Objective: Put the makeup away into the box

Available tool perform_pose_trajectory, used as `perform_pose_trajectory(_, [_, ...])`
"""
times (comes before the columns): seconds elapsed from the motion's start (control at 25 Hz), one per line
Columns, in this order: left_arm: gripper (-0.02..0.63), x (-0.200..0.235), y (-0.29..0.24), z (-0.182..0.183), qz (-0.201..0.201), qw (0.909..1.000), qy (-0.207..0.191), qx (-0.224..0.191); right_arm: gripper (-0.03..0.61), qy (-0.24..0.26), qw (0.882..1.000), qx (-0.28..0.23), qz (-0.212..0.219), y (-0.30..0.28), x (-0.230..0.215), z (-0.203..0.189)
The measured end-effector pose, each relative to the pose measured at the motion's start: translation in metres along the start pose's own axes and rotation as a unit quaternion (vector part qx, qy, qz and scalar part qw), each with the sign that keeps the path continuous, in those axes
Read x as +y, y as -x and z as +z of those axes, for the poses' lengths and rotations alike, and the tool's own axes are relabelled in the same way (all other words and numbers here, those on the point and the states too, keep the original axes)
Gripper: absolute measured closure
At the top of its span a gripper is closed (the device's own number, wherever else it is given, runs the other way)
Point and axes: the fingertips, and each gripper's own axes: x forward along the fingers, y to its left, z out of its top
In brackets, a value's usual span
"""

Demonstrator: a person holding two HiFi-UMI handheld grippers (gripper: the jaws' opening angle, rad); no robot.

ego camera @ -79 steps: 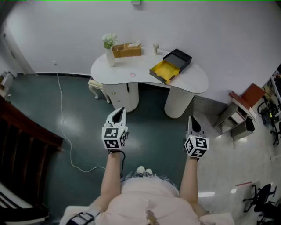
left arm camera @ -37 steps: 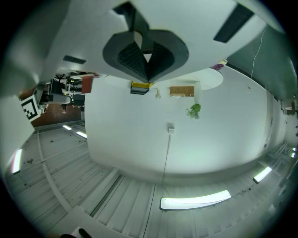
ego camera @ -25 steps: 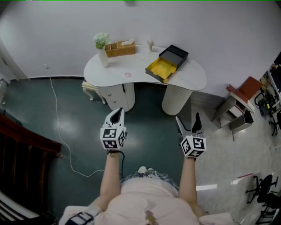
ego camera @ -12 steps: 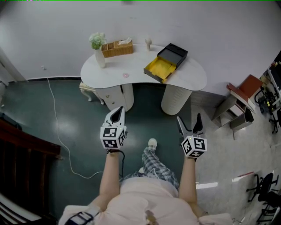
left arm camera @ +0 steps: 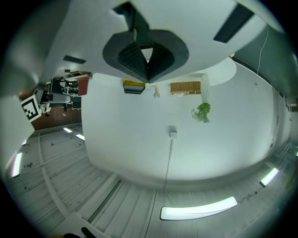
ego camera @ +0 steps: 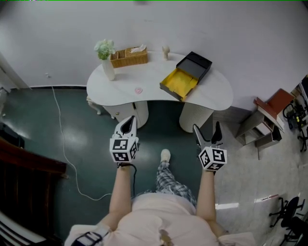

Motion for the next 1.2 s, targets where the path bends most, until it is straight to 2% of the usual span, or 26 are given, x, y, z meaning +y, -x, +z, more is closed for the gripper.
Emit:
perform_pose_trajectory(0.28, [0.588,0.029,-0.082,0.012,0.013,0.9999,0.001,0.004,0.094,-0.003,1.0,0.0,0.014,-0.097,-0.023,0.004])
perform_pose_trajectory(0.68, [0.588,0.062,-0.226,0.07,0.019,0.9998,-0.005,-0.008,0.094,-0.008,0.999,-0.005,0.04,-0.258,-0.062,0.035])
perform_pose_trajectory(0.88, [0.588,0.069,-0.266,0.075,0.017,0.9999,0.001,-0.001,0.094,-0.003,0.999,0.005,0.049,-0.301,-0.07,0.036])
perform_pose_trajectory(1.2, [0.588,0.092,-0.303,0.08,0.013,0.9999,0.006,0.006,0.094,-0.005,0.999,0.018,0.046,-0.343,-0.071,0.033])
